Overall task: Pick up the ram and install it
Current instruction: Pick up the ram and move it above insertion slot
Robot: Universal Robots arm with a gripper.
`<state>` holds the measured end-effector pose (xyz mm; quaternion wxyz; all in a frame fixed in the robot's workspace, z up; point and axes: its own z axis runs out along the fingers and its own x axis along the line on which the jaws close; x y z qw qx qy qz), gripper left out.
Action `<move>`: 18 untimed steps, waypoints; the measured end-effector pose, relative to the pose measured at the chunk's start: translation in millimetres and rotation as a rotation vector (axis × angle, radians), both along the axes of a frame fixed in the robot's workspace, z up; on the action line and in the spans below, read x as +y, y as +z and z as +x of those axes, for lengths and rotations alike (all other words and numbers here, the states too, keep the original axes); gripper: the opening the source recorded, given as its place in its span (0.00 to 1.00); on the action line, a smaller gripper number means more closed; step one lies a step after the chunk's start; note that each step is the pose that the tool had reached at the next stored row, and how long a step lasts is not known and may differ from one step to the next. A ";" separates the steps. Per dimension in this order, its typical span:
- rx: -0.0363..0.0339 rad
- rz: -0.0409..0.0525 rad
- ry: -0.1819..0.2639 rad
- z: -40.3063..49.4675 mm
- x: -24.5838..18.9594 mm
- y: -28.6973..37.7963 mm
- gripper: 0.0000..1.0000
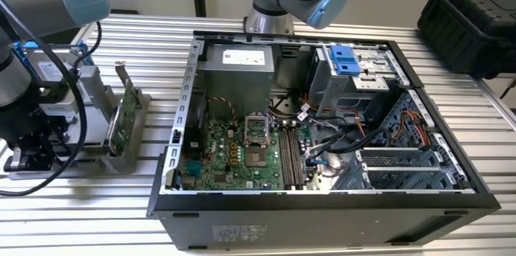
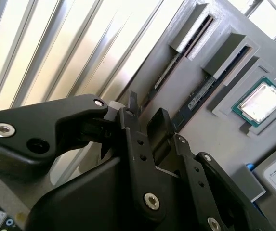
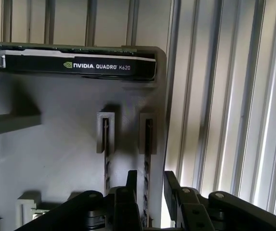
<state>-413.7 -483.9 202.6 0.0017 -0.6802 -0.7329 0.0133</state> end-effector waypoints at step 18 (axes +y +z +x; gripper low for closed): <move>0.0035 0.0000 0.002 0.0 0.0 -8.8 1.00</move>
